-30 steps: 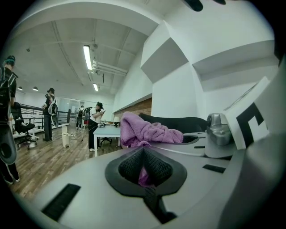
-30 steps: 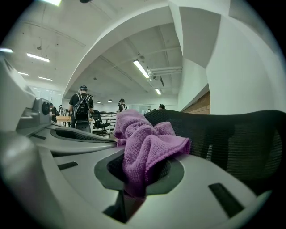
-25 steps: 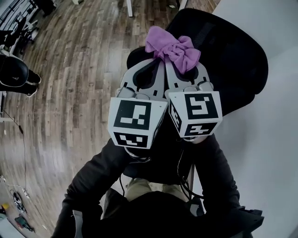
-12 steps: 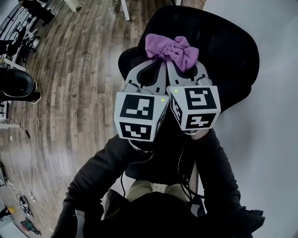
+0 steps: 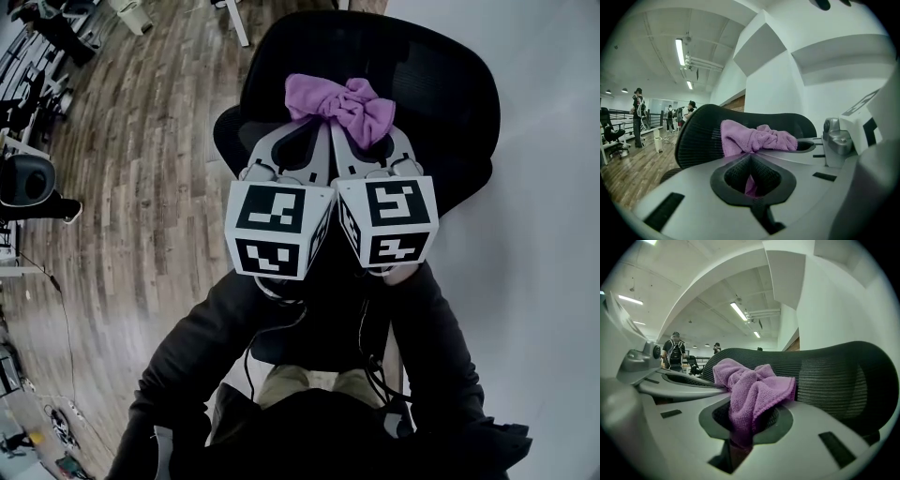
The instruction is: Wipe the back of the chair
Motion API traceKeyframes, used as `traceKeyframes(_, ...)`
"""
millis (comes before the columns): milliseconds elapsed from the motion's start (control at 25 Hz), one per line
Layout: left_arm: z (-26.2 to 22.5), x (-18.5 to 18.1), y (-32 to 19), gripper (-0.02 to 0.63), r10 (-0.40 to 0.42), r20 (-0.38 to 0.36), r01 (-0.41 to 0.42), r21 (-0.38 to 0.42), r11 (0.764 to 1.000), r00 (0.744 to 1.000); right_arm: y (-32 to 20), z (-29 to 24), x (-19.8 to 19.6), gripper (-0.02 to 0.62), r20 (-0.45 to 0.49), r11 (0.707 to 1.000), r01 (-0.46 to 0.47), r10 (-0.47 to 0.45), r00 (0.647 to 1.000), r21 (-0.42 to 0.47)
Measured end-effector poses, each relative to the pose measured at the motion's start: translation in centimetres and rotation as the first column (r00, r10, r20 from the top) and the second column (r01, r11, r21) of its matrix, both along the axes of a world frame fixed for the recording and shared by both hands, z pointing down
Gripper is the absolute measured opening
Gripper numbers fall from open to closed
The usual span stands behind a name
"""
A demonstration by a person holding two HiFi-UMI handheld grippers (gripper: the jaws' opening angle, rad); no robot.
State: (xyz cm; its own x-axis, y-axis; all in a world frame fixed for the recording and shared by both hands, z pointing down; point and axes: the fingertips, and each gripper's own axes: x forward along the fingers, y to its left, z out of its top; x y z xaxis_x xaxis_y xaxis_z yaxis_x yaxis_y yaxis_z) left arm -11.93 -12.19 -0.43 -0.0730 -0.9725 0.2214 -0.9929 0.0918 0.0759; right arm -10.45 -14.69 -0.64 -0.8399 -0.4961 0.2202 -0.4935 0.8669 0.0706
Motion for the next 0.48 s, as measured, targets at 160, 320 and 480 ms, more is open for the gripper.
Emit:
traceKeyframes(160, 1.2, 1.8, -1.5, 0.0, 0.028, 0.0, -0.028, -0.007, 1.0, 1.0, -1.3, 1.1, 2.1, 0.066, -0.004, 0.999, -0.038, 0.038, 0.999, 0.001)
traceKeyframes(320, 1.0, 4.1, -2.6, 0.0, 0.048, -0.004, -0.048, -0.01, 0.999, 0.999, -2.3, 0.7, 4.4, 0.066, -0.01, 0.998, -0.064, 0.064, 0.998, 0.005)
traceKeyframes(480, 1.5, 6.0, -3.9, 0.0, 0.077, 0.0, -0.077, -0.016, 0.997, 0.997, -3.5, 1.1, 6.5, 0.067, -0.013, 0.996, -0.092, 0.092, 0.996, 0.008)
